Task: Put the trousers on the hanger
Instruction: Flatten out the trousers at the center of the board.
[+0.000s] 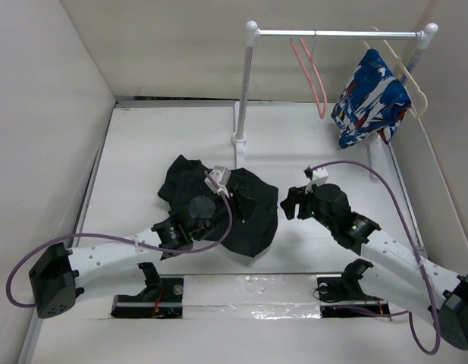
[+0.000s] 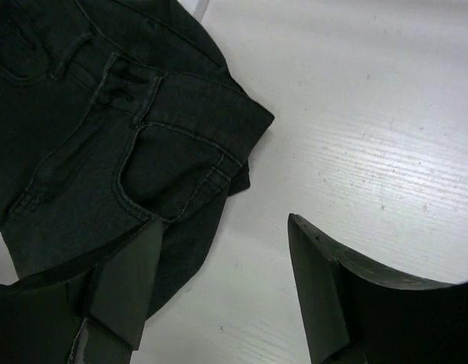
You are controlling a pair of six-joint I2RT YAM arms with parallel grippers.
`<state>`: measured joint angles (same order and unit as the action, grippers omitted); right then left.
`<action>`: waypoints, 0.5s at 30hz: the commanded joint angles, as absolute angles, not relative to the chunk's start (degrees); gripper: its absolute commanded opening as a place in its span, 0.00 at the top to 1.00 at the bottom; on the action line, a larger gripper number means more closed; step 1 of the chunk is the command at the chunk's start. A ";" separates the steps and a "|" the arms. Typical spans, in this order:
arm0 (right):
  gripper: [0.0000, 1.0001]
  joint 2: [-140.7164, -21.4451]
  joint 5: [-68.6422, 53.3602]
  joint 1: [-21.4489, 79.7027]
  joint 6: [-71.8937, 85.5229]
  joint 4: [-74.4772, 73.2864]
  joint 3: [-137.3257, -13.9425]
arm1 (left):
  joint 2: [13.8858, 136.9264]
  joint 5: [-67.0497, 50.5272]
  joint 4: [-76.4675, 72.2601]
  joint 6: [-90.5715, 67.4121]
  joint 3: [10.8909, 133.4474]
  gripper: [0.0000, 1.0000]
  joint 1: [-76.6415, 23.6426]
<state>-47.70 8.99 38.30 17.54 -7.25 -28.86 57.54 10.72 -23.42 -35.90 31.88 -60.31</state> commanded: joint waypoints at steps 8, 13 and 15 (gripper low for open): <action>0.27 -63.97 3.96 35.87 23.73 15.01 -26.98 | 46.33 22.67 -20.67 -43.67 22.69 0.57 -61.17; 0.27 -73.20 -4.55 31.56 25.66 21.96 -28.30 | 37.91 25.13 -13.38 -53.24 14.95 0.57 -61.17; 0.27 -76.37 -5.88 31.55 26.28 26.26 -28.04 | 35.17 26.36 -8.37 -55.01 13.89 0.57 -61.17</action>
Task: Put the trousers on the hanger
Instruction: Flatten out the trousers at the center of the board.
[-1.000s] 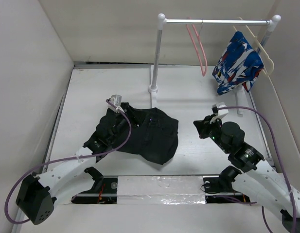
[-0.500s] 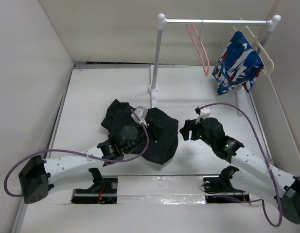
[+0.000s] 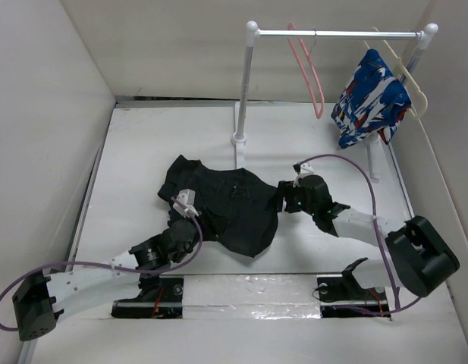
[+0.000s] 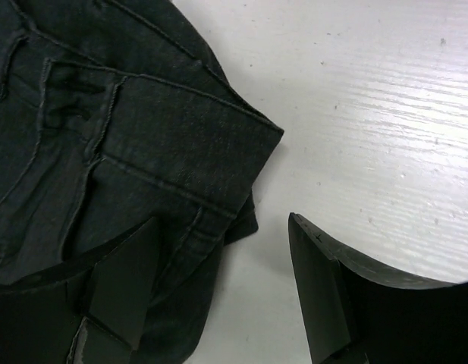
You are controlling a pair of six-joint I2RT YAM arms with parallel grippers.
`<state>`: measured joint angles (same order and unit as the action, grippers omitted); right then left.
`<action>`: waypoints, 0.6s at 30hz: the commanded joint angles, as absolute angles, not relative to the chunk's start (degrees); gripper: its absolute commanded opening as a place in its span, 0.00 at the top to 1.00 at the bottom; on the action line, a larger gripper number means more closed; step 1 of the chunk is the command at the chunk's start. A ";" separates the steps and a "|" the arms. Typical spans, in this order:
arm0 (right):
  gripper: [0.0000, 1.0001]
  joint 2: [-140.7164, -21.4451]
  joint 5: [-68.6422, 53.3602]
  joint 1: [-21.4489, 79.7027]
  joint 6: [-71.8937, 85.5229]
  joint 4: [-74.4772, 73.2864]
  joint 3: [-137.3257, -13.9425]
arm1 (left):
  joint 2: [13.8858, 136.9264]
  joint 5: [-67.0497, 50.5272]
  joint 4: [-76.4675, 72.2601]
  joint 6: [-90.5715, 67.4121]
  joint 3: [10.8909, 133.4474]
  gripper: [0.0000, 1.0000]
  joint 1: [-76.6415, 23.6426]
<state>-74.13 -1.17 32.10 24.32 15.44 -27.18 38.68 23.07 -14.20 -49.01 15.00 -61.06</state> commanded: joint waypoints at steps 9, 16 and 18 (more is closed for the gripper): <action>1.00 -74.64 -9.68 31.81 27.07 32.97 -28.21 | 21.45 29.27 3.34 -61.69 9.23 0.52 -61.17; 1.00 -53.81 3.13 35.94 20.22 13.99 -37.60 | 23.37 29.27 5.27 -64.07 7.56 0.45 -61.17; 1.00 -47.30 5.62 35.95 19.43 10.03 -40.33 | 24.08 29.53 4.66 -64.34 7.65 0.42 -61.17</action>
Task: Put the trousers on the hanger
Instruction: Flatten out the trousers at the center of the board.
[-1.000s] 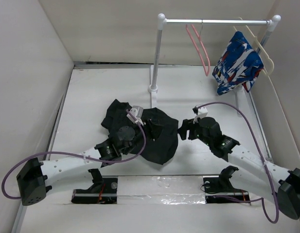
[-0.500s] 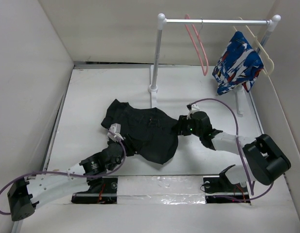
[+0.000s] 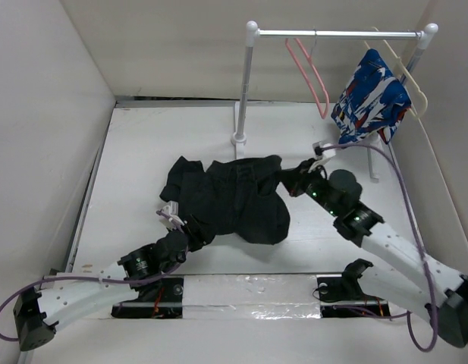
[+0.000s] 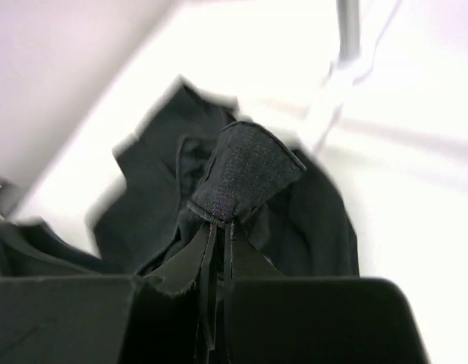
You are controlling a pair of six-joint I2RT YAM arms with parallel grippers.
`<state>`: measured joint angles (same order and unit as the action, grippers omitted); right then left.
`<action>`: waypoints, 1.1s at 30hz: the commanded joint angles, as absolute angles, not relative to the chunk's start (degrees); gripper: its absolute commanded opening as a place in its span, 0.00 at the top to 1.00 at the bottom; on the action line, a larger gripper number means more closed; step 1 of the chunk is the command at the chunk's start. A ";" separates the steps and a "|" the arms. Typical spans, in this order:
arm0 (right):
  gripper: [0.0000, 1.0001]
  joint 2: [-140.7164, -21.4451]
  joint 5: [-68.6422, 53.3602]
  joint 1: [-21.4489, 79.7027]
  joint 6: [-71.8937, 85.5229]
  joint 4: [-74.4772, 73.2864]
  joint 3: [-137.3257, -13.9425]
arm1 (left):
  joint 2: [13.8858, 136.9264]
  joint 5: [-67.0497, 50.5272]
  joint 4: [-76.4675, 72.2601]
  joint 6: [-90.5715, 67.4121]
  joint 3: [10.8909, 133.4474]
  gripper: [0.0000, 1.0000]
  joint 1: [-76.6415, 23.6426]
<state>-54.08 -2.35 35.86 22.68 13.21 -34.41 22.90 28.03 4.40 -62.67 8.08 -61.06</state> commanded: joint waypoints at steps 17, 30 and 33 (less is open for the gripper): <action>1.00 -42.62 10.82 36.56 13.18 -2.37 -54.05 | 37.87 26.98 -16.94 -57.14 4.83 0.18 -61.17; 1.00 -39.99 11.78 37.09 12.57 -4.74 -56.43 | 69.51 26.81 -27.94 -55.02 16.17 0.18 -44.83; 1.00 -38.59 10.81 37.09 12.74 -5.80 -55.90 | 73.99 25.49 -32.69 -54.32 17.05 0.19 -41.05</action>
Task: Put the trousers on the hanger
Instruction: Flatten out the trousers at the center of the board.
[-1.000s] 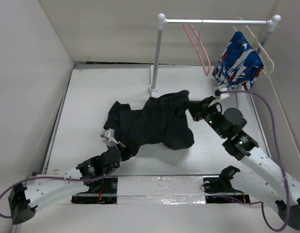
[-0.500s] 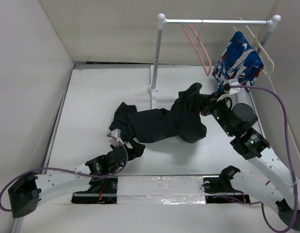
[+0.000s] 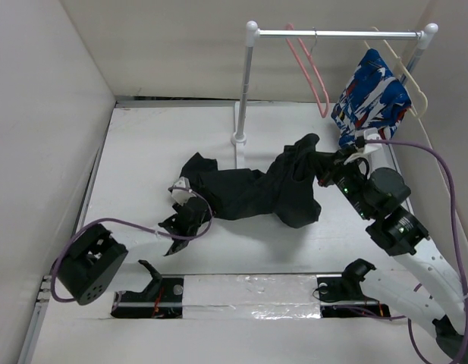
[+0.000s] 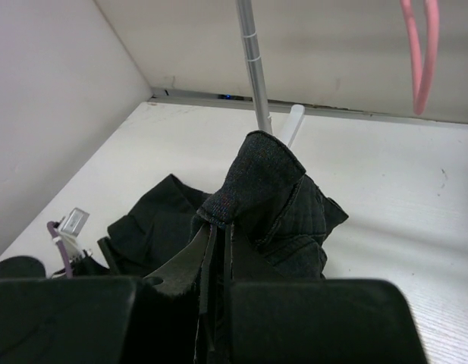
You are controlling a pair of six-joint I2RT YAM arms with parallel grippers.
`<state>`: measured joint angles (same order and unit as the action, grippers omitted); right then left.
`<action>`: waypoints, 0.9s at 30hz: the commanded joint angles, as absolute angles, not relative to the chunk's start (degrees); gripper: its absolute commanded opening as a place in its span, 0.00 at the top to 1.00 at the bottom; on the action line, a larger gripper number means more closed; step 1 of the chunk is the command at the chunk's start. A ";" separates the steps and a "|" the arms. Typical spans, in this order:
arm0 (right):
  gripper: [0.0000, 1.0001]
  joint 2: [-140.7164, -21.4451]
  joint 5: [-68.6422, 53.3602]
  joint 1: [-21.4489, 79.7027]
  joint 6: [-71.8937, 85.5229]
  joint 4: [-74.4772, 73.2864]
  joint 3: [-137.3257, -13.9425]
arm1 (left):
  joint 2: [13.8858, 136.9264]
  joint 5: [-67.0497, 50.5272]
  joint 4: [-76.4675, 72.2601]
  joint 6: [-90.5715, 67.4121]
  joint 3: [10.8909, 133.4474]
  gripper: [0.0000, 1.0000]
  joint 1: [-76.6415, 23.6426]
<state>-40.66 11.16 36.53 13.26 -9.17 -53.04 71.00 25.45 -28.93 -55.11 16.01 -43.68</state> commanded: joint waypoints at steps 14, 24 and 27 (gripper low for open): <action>1.00 -32.26 8.02 37.62 12.39 -15.36 -60.10 | 48.36 35.50 -14.62 -50.64 21.97 1.00 -32.53; 1.00 -29.27 22.05 38.14 18.27 -25.57 -58.22 | 42.68 11.54 -11.69 -41.05 31.10 1.00 -14.50; 1.00 -25.76 27.76 38.14 23.45 -26.89 -52.05 | 55.86 4.41 -13.70 -39.11 35.77 0.83 -17.82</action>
